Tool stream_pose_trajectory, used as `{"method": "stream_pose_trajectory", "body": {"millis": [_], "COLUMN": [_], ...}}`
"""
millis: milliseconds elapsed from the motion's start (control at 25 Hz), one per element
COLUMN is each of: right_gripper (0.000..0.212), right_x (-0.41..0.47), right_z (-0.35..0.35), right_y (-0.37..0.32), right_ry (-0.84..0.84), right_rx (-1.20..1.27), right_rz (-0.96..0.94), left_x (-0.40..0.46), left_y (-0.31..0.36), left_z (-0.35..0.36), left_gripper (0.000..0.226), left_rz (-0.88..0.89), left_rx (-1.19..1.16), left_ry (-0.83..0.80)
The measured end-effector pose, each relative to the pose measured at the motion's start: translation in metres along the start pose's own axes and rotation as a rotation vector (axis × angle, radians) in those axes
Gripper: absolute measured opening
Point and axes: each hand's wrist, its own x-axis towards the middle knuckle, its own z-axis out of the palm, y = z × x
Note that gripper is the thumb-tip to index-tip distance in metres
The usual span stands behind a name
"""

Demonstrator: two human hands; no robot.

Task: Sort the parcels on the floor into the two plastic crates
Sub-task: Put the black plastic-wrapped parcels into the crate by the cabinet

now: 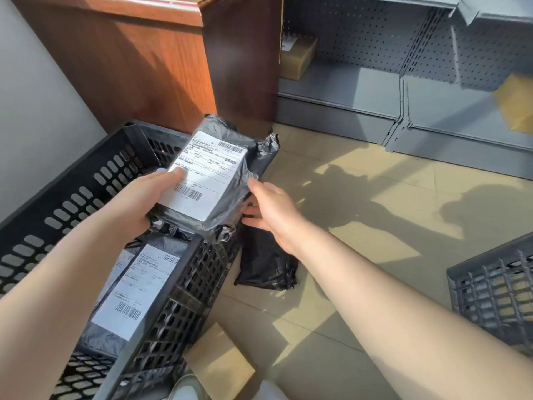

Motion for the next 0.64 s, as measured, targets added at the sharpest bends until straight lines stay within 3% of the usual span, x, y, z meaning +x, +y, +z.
{"method": "stream_pose_trajectory", "body": {"millis": [320, 560, 640], "right_gripper": [0.055, 0.067, 0.072], "right_x": [0.011, 0.014, 0.015], "right_z": [0.032, 0.027, 0.026], "right_y": [0.034, 0.053, 0.055], "right_ry": [-0.073, 0.007, 0.000], "right_rx": [-0.880, -1.365, -1.403], "right_rz": [-0.354, -0.571, -0.590], "left_x": [0.021, 0.038, 0.046], "left_y": [-0.031, -0.049, -0.054], "left_z": [-0.056, -0.066, -0.063], "left_gripper": [0.020, 0.016, 0.017], "left_rz": [-0.146, -0.124, -0.125], "left_rx": [-0.168, -0.071, -0.034], "left_ry": [0.217, 0.260, 0.248]}}
